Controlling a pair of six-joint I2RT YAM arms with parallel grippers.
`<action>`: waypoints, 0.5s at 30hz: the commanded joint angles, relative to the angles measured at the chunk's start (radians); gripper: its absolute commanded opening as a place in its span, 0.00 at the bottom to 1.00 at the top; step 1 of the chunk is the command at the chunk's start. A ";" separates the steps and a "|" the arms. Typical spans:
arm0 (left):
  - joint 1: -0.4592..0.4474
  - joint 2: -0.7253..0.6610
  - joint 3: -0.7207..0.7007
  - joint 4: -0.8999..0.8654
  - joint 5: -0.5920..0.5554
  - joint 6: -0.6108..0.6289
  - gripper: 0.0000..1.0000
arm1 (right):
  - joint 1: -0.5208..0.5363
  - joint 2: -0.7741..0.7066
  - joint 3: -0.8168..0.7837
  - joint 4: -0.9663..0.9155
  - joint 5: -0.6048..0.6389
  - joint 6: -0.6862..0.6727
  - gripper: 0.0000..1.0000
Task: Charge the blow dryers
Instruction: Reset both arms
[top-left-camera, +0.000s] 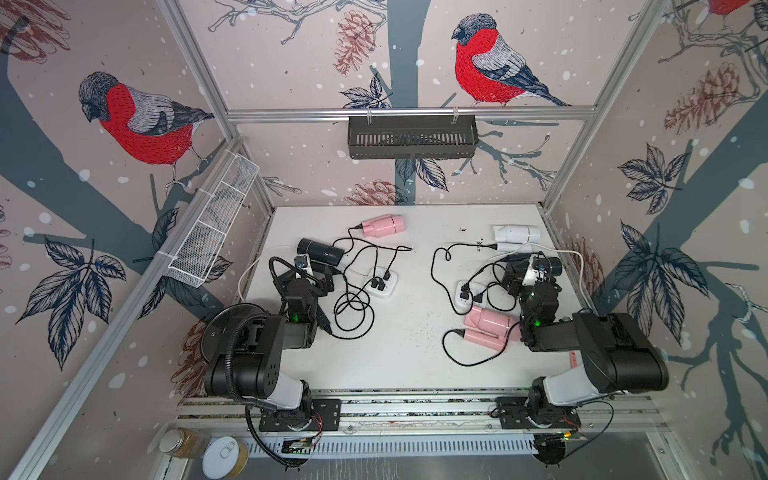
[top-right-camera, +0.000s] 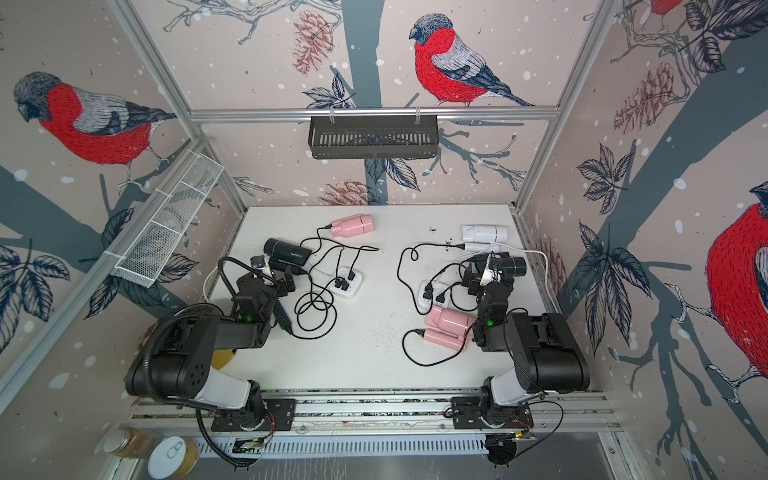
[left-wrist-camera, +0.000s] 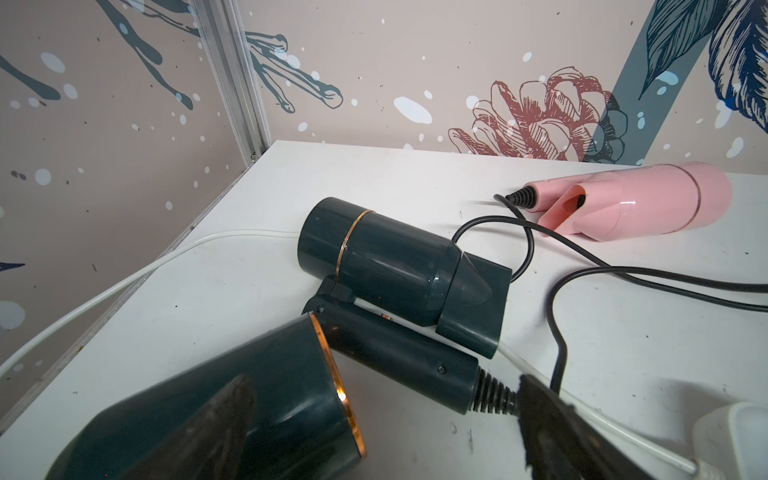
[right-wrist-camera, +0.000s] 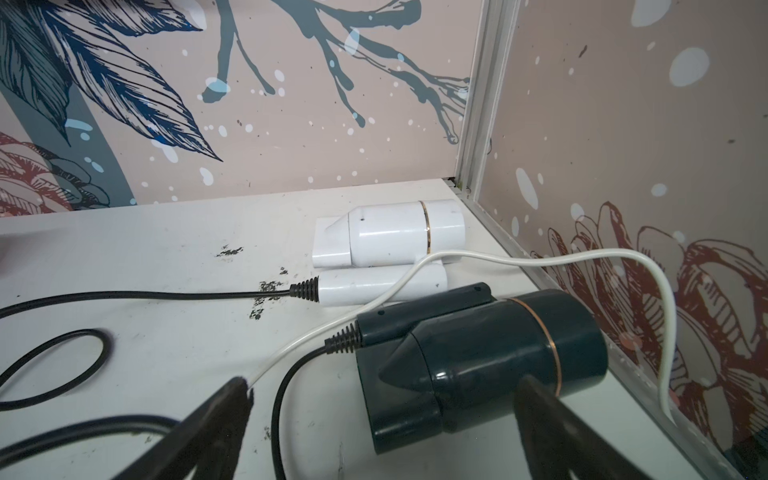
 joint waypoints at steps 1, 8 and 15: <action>0.001 -0.005 0.005 0.033 0.000 0.004 0.98 | 0.004 -0.001 0.006 -0.004 0.005 0.018 0.99; 0.002 -0.004 0.004 0.033 0.001 0.004 0.98 | 0.003 -0.003 0.006 -0.009 0.006 0.019 0.99; 0.004 -0.004 0.003 0.037 0.008 0.003 0.98 | 0.003 -0.003 0.006 -0.010 0.007 0.020 0.99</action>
